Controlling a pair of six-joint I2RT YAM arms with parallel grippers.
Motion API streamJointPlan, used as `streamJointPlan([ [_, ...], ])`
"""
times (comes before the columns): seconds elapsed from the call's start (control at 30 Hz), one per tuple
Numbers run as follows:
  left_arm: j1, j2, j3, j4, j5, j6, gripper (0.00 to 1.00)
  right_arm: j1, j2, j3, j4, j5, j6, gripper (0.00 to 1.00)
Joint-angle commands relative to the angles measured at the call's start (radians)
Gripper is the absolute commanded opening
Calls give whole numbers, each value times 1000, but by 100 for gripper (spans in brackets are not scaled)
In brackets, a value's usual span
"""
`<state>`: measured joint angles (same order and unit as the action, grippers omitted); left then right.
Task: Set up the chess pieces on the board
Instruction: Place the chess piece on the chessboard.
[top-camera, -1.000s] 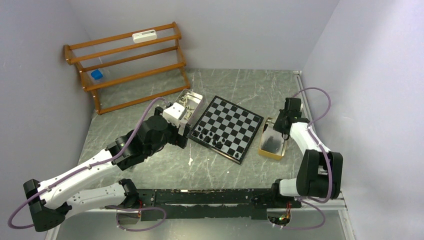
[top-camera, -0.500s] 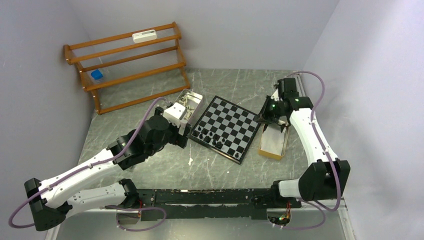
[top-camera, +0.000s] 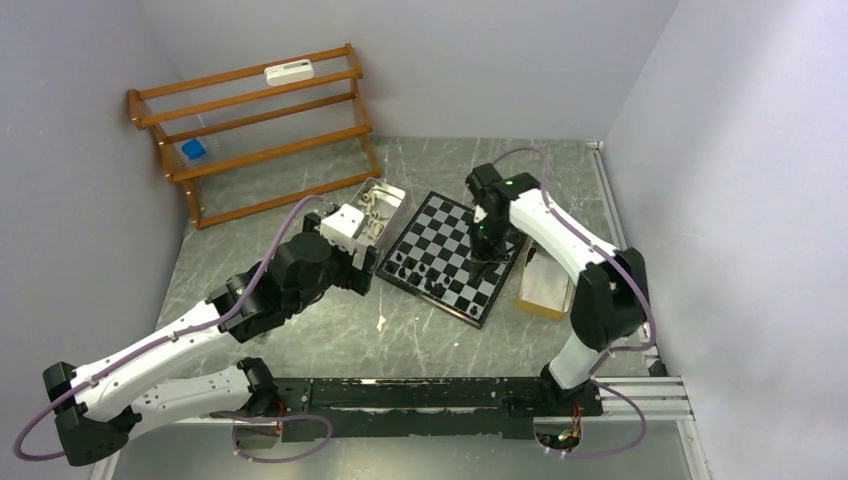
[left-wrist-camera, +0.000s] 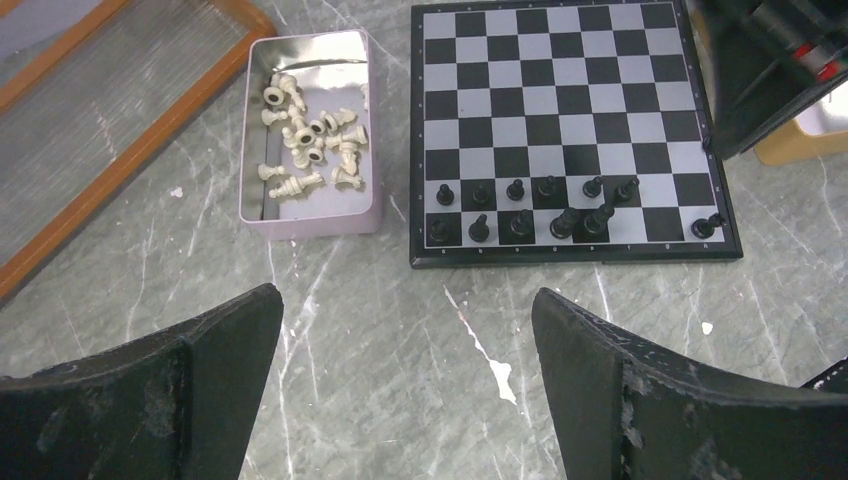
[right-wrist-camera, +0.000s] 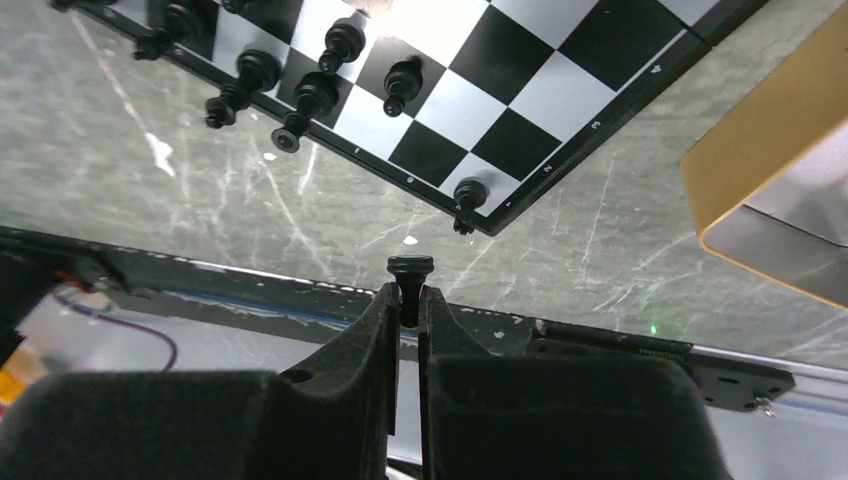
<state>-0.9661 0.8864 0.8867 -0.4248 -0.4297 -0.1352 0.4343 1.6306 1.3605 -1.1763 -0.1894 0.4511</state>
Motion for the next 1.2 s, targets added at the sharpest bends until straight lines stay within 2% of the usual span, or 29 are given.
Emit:
streamJointPlan([
  [0.0, -5, -23, -9, -6, -29, 3, 100, 58, 87, 71, -98, 94, 9, 0],
  [0.3, -5, -39, -8, -7, -25, 5, 100, 86, 232, 157, -102, 138, -45, 0],
  [0.6, -5, -40, -6, -13, -39, 3, 100, 95, 325, 165, -109, 186, -85, 0],
  [1.17, -5, -39, -6, -12, -41, 5, 100, 109, 338, 102, -77, 129, -125, 2],
])
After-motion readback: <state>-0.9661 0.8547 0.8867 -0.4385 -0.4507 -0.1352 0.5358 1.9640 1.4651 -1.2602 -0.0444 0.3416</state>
